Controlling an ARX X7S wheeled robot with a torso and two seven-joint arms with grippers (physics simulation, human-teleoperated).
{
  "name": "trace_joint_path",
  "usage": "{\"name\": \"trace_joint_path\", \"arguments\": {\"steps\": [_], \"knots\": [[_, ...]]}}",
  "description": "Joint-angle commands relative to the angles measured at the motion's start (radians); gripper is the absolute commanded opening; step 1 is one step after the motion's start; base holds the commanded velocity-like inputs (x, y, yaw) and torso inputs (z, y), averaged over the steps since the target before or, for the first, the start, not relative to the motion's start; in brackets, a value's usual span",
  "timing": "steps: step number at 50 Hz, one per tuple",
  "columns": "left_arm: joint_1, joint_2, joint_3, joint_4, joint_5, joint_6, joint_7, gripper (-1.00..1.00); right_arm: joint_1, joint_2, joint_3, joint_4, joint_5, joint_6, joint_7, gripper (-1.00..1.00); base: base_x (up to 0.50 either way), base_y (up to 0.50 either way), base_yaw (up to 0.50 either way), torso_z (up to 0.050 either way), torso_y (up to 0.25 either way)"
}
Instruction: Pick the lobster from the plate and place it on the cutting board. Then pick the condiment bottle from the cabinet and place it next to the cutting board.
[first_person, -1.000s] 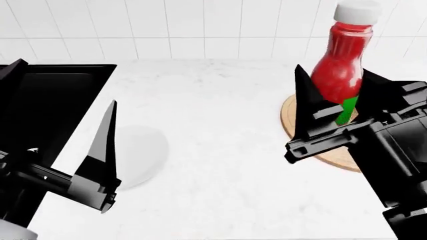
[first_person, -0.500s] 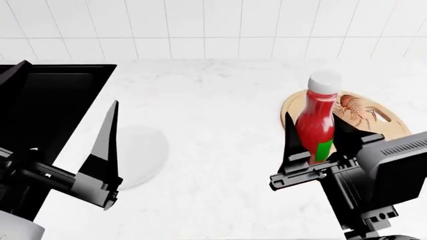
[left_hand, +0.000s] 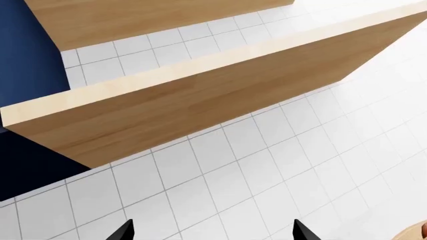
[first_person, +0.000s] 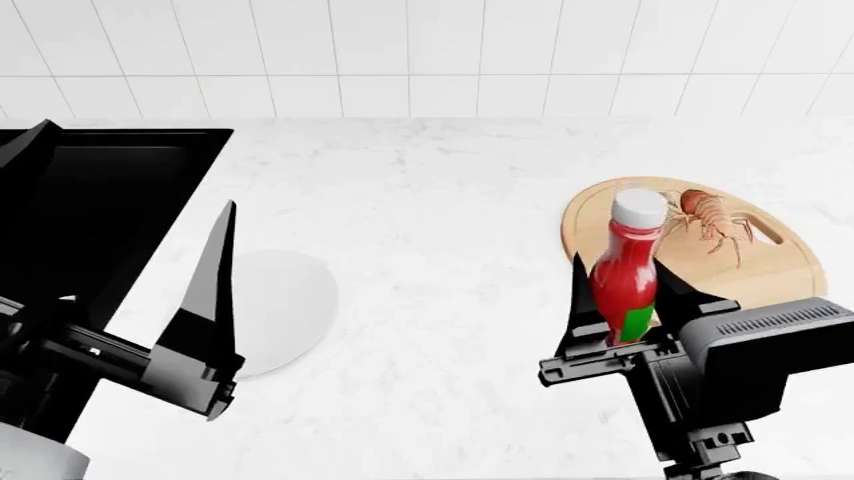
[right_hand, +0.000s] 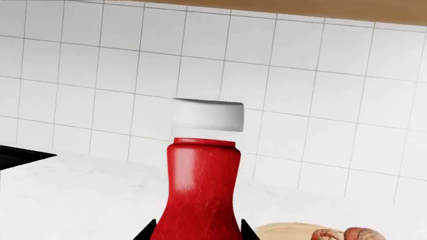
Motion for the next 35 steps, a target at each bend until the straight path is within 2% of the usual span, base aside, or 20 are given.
{"name": "trace_joint_path", "arguments": {"steps": [1,26,27,35], "knots": [[0.003,-0.002,0.004,-0.003,0.009,0.004,-0.002,1.0,0.01,-0.014,-0.02,0.085,-0.047,-0.054,-0.02,-1.0,0.0,0.0,0.0,0.0,0.0],[0.004,-0.005,0.006,-0.008,0.016,0.013,-0.005,1.0,0.017,-0.022,-0.026,0.144,-0.045,-0.071,-0.017,-1.0,0.0,0.0,0.0,0.001,0.0],[0.004,-0.006,0.005,-0.006,0.015,0.012,-0.006,1.0,0.018,-0.022,-0.026,0.145,-0.045,-0.069,-0.017,1.0,0.0,0.0,0.0,0.0,0.0],[0.004,-0.007,0.008,-0.009,0.017,0.013,-0.008,1.0,0.027,-0.021,-0.036,0.156,-0.044,-0.056,-0.017,1.0,0.0,0.0,0.0,0.0,0.0]]}}
